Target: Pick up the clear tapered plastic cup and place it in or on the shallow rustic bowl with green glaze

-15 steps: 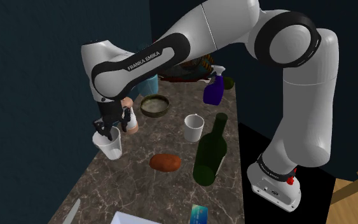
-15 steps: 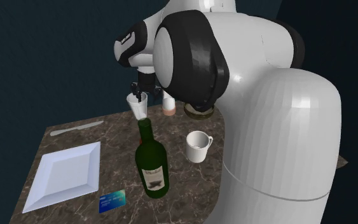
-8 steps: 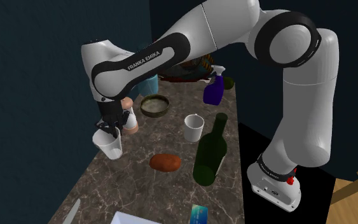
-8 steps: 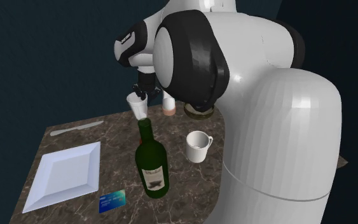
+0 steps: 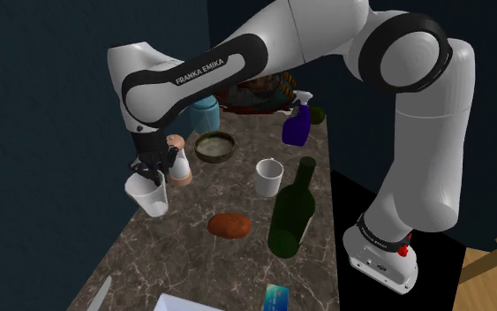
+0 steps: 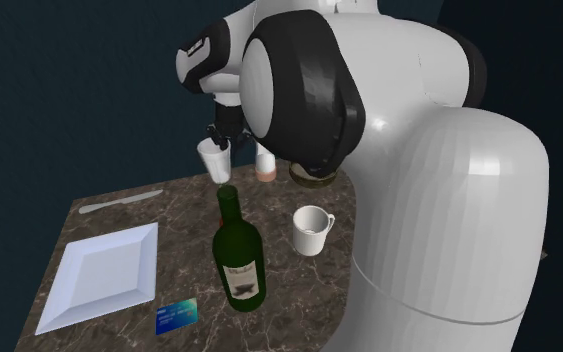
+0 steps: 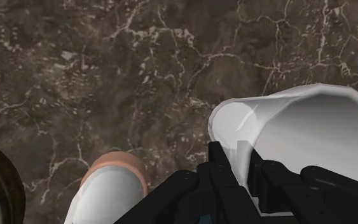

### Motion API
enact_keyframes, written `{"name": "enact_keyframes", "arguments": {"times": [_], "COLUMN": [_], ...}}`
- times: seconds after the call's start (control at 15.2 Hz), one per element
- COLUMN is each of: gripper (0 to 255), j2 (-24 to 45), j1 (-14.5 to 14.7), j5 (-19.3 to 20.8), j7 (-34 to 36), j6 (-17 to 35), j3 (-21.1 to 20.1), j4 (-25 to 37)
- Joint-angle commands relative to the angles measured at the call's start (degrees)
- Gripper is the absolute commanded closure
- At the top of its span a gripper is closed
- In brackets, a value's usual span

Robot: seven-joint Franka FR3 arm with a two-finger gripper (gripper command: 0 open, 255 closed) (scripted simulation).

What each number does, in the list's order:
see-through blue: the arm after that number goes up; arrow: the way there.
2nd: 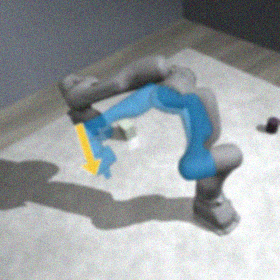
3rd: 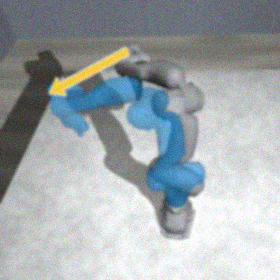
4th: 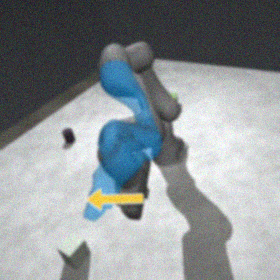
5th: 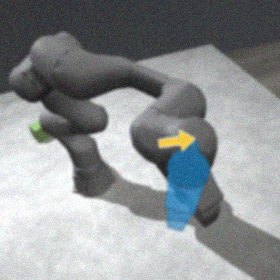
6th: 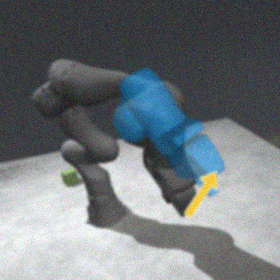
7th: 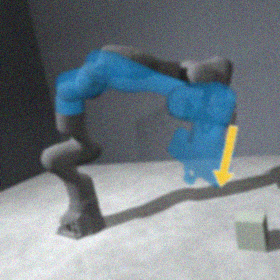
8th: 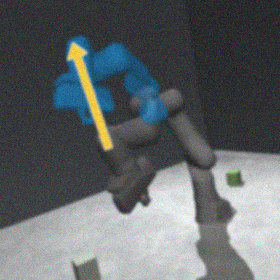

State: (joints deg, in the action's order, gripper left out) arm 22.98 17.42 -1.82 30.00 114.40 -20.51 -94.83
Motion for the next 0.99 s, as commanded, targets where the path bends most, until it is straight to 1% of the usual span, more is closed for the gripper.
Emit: {"name": "enact_keyframes", "arguments": {"times": [0.0, 0.92], "gripper": [255, 255], "j2": [-0.59, -2.76], "j1": [-0.07, -0.09], "j5": [-0.16, -0.68], "j7": [0.05, 0.84], "j6": [-1.27, -11.08], "j3": [-0.09, -0.48], "j4": [0.70, 8.50]}}
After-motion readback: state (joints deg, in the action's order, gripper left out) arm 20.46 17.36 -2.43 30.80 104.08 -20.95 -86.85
